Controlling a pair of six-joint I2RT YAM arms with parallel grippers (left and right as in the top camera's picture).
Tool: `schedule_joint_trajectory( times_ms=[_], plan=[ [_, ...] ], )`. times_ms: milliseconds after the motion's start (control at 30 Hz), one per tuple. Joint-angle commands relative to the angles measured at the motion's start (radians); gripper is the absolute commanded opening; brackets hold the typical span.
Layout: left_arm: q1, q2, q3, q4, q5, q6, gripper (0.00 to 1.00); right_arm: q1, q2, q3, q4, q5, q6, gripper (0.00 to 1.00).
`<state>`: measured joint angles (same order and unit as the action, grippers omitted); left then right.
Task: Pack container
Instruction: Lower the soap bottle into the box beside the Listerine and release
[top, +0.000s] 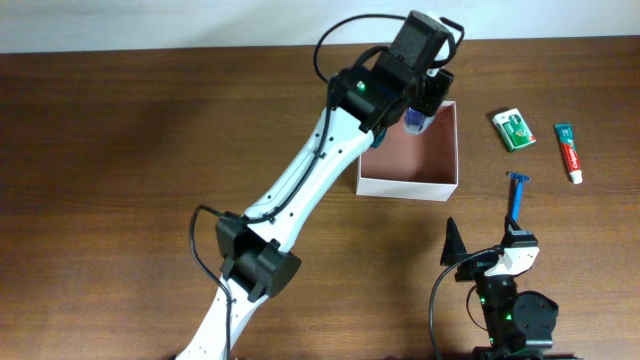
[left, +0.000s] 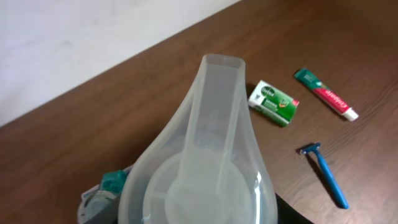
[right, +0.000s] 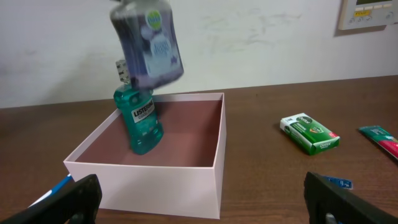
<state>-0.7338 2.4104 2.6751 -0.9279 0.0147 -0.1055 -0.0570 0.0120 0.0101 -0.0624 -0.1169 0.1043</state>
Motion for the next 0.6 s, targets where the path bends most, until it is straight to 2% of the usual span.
schedule_joint_trajectory(
  times_ms=[0,567],
  plan=[
    [0.003,-0.053,-0.047,0.043,-0.042,-0.014,0.41,0.007,-0.008,-0.005,-0.006,0.008,0.001,0.99],
    [0.003,-0.047,-0.222,0.199,-0.095,-0.014,0.41,0.007,-0.008,-0.005,-0.006,0.008,0.001,0.99]
  ],
)
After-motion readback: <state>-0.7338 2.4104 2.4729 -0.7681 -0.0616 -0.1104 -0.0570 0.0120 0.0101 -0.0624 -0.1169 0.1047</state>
